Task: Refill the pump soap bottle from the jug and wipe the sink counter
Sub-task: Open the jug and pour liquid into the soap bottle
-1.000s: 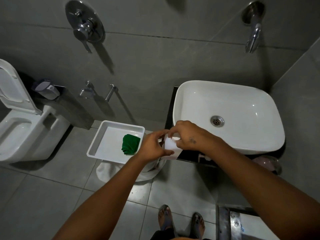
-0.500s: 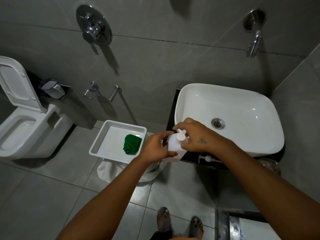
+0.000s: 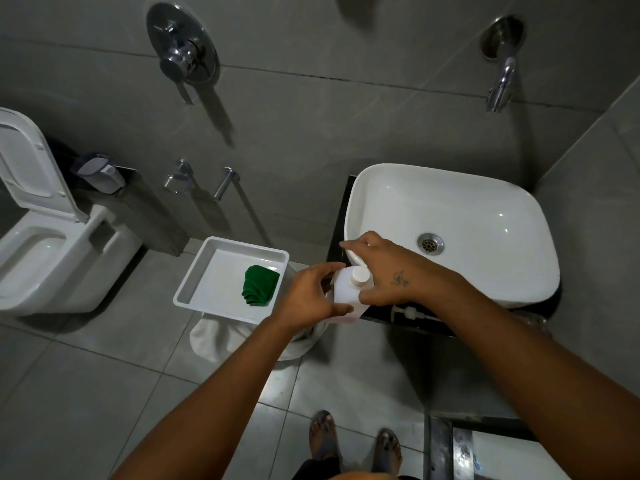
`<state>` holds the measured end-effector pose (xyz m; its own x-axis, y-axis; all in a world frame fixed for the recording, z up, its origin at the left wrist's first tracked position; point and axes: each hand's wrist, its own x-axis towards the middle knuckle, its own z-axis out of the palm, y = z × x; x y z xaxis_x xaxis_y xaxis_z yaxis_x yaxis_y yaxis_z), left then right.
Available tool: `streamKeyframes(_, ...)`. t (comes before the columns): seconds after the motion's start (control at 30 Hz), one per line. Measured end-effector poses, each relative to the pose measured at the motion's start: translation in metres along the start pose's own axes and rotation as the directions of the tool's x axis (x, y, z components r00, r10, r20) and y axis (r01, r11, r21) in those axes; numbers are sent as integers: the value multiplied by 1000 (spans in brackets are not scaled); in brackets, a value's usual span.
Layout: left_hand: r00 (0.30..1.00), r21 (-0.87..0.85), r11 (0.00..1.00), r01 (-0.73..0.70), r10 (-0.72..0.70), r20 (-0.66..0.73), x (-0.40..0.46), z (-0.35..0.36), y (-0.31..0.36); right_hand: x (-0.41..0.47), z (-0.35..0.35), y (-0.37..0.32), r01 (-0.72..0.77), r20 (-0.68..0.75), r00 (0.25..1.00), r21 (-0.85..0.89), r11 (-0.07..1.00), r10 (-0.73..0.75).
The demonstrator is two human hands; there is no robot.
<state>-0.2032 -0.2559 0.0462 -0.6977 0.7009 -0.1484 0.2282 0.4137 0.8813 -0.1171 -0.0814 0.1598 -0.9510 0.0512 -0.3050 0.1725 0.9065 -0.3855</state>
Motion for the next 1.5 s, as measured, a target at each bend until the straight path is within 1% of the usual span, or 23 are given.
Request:
streamKeyframes(0.07,1000,4,1000,-9,9,-2,-2,1,1,2,-1,-3,-94,-58,994,-118,989,88)
streamKeyframes(0.1,1000,9,1000,-12,12,0,-2,1,2,3,-2,-4,-96,-58,994,-163,982,88)
streamKeyframes(0.23,1000,21,999,-29,29,-5,-4,2,2,-2,-3,-7,50,44,998,-67,997,-47)
streamKeyframes(0.27,999,24,999,-35,35,-6,-4,3,1,-3,-1,-6,35,32,999,-83,996,-33)
streamKeyframes(0.33,1000,23,999,-31,31,7,-5,4,0,-2,1,-9,-60,-20,998,-156,986,57)
streamKeyframes(0.37,1000,18,1000,-25,25,11,-5,4,1,0,1,-10,-83,-34,996,-183,979,78)
streamKeyframes(0.43,1000,17,1000,-18,18,11,-3,5,4,1,-4,-11,-45,0,999,-194,980,46)
streamKeyframes(0.53,1000,40,999,-19,19,15,-5,5,3,-3,-10,-11,78,58,996,-154,985,-69)
streamKeyframes(0.6,1000,39,999,-13,12,11,-7,6,0,-5,-10,-5,87,-5,996,-56,995,-87)
streamKeyframes(0.67,1000,38,999,-6,6,3,-8,5,-2,-6,-7,9,71,-159,986,111,991,-53)
streamKeyframes(0.7,1000,42,999,-7,7,-2,-9,4,-4,-9,-1,18,56,-260,966,198,979,-2)
streamKeyframes(0.77,1000,34,999,0,1,-28,-12,2,-10,-15,26,36,-7,-423,887,387,922,184)
streamKeyframes(0.8,999,28,1000,9,-8,-40,-15,0,-14,-18,47,44,-51,-453,839,485,873,301)
streamKeyframes(0.83,999,28,999,18,-16,-48,-17,-2,-17,-20,71,49,-84,-448,798,580,810,404)
streamKeyframes(0.9,998,26,999,30,-29,-48,-22,-6,-23,-20,118,57,-131,-379,756,712,690,534)
streamKeyframes(0.93,998,16,999,34,-33,-45,-25,-9,-25,-17,138,60,-148,-369,745,721,677,556)
streamKeyframes(1.0,998,19,999,40,-39,-41,-30,-14,-30,-6,170,64,-180,-384,738,680,710,555)
streamKeyframes(1.1,998,35,998,54,-52,-47,-38,-22,-34,15,190,66,-275,-430,748,493,826,506)
streamKeyframes(1.13,997,43,998,51,-48,-56,-41,-25,-34,22,194,66,-306,-438,742,452,837,508)
streamKeyframes(1.33,995,62,997,49,-43,-92,-48,-35,-36,46,204,65,-439,-423,700,380,814,575)
streamKeyframes(1.4,993,50,997,64,-59,-101,-48,-35,-38,48,203,65,-440,-427,691,392,808,583)
streamKeyframes(1.5,994,47,997,67,-62,-90,-47,-33,-39,42,198,65,-390,-477,665,435,812,575)
